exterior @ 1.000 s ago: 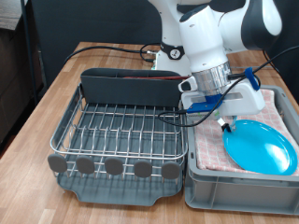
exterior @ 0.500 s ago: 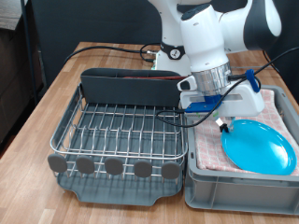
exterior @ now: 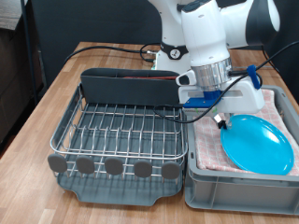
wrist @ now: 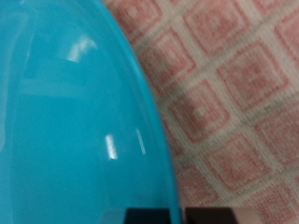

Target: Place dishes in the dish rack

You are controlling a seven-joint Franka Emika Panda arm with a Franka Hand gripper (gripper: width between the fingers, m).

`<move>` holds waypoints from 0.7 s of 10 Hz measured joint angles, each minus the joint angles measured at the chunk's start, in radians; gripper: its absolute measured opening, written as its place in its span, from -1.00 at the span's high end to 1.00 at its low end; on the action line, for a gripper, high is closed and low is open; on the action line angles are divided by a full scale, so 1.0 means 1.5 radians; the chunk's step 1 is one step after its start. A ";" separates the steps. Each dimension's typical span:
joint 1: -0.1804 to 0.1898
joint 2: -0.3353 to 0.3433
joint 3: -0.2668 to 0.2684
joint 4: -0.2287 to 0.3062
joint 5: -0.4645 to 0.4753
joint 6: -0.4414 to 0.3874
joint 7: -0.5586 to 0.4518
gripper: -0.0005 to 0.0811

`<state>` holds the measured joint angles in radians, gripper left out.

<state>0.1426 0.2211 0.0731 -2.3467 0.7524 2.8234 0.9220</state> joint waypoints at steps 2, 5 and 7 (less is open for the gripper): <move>0.006 -0.014 -0.017 0.000 -0.084 -0.017 0.074 0.92; 0.012 -0.047 -0.045 0.000 -0.228 -0.065 0.203 0.93; 0.012 -0.075 -0.055 0.000 -0.294 -0.104 0.260 0.93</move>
<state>0.1612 0.1091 -0.0094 -2.3466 0.3110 2.6678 1.3125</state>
